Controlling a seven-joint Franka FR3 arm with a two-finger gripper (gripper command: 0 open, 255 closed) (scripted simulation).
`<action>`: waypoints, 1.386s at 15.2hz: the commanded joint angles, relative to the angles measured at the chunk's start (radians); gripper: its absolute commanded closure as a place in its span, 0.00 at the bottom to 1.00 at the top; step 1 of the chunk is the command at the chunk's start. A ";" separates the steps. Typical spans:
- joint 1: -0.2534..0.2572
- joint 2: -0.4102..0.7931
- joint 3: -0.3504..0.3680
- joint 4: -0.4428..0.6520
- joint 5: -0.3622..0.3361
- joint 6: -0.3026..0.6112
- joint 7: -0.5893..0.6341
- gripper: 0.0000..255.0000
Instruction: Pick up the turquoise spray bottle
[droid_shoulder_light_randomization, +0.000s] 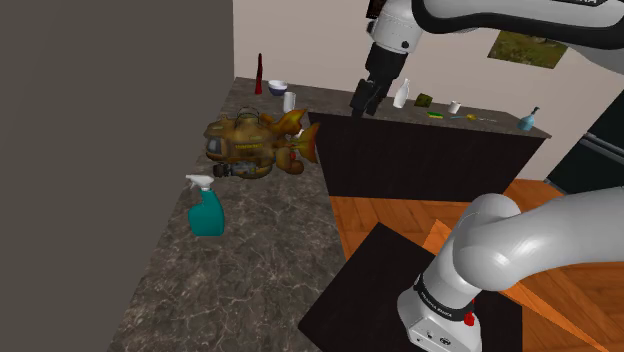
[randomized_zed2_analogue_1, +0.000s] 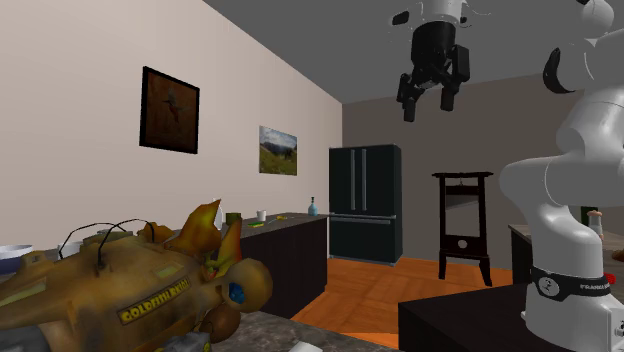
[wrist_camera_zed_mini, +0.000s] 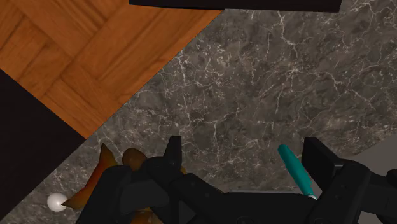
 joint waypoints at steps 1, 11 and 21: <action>0.000 0.000 0.000 0.000 0.000 0.000 0.000 0.00; 0.069 0.343 0.035 0.108 0.021 0.201 -0.074 0.00; 0.125 0.699 0.085 0.317 0.020 0.312 -0.138 0.00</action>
